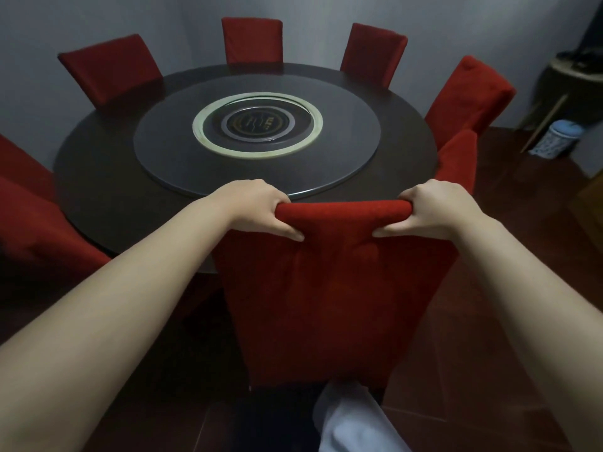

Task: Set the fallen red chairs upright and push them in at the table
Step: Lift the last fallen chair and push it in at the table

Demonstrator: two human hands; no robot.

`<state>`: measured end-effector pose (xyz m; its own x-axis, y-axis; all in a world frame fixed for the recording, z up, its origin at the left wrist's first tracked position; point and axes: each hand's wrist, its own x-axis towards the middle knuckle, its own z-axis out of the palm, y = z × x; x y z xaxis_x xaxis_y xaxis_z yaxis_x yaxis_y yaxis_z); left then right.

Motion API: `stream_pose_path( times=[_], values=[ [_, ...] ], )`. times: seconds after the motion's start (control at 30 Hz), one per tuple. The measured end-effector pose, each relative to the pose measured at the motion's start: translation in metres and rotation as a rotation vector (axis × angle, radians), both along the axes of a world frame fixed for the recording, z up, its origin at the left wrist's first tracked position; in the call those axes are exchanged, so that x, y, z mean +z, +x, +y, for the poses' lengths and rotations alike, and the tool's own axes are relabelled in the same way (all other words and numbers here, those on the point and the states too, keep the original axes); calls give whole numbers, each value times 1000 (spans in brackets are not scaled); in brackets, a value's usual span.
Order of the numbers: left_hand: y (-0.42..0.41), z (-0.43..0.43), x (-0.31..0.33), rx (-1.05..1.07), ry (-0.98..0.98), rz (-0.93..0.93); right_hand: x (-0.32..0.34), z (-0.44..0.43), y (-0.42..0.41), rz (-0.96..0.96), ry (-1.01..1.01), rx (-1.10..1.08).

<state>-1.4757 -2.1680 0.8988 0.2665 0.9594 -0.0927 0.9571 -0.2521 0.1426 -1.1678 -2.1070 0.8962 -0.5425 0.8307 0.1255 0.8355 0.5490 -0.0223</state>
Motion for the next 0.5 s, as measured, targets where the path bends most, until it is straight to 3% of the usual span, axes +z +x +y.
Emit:
stream_pose_path(
  times=[0.5],
  values=[
    [4, -16, -4, 37, -52, 48, -7, -21, 4, -10, 39, 8]
  ],
)
